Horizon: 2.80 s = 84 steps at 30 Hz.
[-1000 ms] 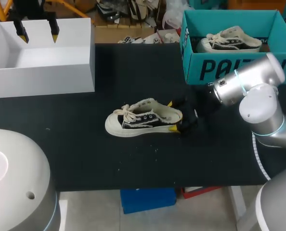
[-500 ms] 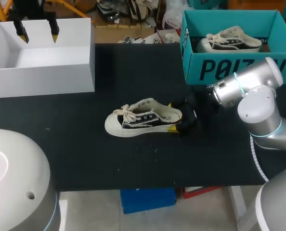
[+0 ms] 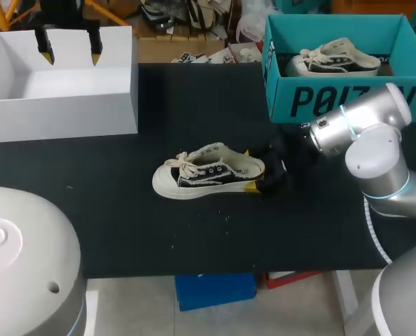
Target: Take the shoe out of the shoebox, open the shoe tongue, remove and reinsert the insole, then place the shoe into the shoebox
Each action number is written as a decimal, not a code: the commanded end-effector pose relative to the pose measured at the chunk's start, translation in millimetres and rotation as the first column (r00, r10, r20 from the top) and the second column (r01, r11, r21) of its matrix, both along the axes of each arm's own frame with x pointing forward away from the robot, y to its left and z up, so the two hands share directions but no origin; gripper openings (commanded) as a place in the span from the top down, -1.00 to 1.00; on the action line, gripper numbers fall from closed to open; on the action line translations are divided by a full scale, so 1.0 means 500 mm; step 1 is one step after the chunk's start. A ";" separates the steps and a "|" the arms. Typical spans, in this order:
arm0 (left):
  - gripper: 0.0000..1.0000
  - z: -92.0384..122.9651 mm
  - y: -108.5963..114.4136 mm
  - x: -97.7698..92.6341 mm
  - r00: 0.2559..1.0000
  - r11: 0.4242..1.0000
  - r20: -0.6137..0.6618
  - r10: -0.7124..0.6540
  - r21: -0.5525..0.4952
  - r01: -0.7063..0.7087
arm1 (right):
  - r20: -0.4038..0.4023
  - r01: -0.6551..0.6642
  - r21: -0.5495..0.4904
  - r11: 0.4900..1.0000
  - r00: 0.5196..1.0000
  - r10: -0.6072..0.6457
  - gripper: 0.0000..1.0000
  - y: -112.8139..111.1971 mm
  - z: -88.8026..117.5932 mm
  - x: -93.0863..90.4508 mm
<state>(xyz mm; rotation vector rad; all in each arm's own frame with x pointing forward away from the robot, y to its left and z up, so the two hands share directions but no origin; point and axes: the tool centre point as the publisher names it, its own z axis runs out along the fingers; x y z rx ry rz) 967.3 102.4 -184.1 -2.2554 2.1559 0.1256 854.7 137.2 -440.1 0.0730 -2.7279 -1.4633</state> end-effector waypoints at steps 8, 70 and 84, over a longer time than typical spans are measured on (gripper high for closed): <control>-1.00 -0.001 -0.079 -0.077 0.979 0.978 0.056 0.196 0.066 -0.200 | 0.000 0.001 -0.001 1.000 1.000 -0.001 1.00 0.004 -0.007 0.005; -1.00 -0.111 -0.512 -0.189 0.999 0.998 -0.014 -0.044 0.033 0.045 | 0.000 0.001 -0.001 1.000 1.000 -0.001 1.00 0.004 -0.007 0.005; -1.00 -0.163 -0.569 -0.253 0.991 0.987 0.006 -0.131 0.091 0.130 | 0.000 0.001 -0.001 1.000 1.000 -0.001 1.00 0.004 -0.007 0.005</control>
